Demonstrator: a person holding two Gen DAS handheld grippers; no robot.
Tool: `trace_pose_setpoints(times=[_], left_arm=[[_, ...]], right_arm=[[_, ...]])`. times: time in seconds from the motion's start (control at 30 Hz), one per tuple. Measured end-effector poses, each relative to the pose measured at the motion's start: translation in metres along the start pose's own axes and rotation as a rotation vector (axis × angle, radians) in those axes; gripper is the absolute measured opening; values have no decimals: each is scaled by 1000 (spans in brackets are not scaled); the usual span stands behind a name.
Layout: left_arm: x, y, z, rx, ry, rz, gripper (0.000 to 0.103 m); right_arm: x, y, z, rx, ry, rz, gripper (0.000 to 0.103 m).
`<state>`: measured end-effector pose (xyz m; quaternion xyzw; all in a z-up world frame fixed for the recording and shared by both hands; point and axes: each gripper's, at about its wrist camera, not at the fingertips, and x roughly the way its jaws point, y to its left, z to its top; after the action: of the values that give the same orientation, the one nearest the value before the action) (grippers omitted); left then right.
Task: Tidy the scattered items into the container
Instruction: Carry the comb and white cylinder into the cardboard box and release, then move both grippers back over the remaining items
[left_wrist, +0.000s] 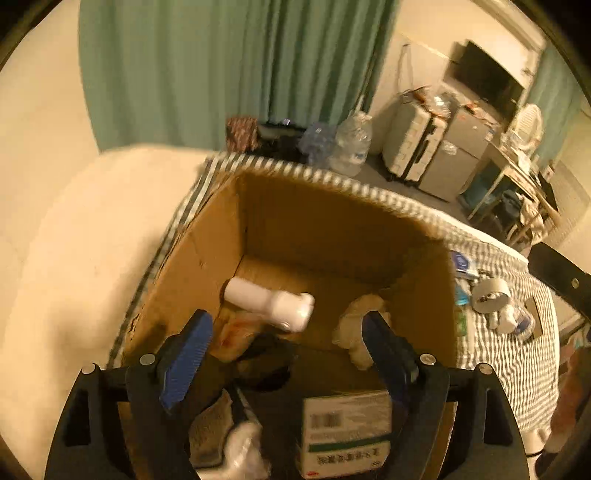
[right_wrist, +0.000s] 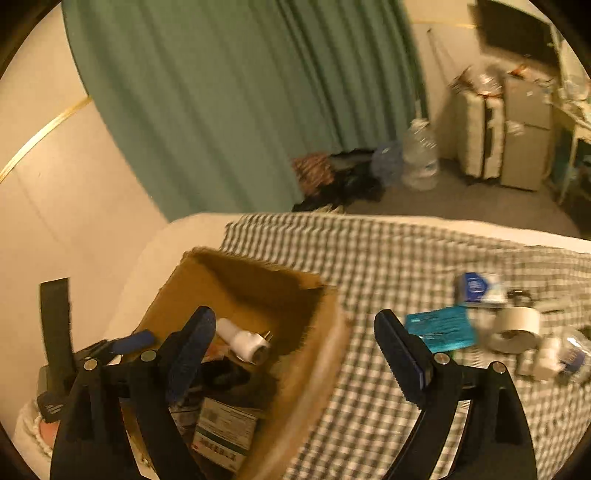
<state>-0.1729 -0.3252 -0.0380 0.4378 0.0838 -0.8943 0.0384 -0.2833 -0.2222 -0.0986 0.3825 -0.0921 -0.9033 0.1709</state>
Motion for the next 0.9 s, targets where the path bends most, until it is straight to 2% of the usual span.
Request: trace_pose_setpoints(times=[0.07,0.17,0.27,0.37,0.5,0.57,0.73,0.9], left_arm=[[-19,-17,-1,37,-33,0,89],[-53,-44,0,73,-89,-46,92],[-89,-80,0,123,-140,-63,94],[-130,-112,-8,160,-232,-71,102],[-165,-147,-17,193,-324,-70,103],[-174,-164,-22,208,-351,-61,103],[-178,-207,-30,224,-397,-62,103],[-144,-241,-36,228,-346,-89,103]], right_arm=[[-27,-6,-2,-17,-41,-51,88],[-68,-11,-6,-52,-103,-121,88],[-112,-17,-8,-73,-159,-152,88],[-156,-24,-15,-85,-208,-179,88],[-204,-36,-28,-109,-266,-239,89],[-225,-48,-34,-105,-297,-262,94],[-263,-85,-50,-55,-344,-291,98],[-280,-138,-63,30,-364,-317,100]])
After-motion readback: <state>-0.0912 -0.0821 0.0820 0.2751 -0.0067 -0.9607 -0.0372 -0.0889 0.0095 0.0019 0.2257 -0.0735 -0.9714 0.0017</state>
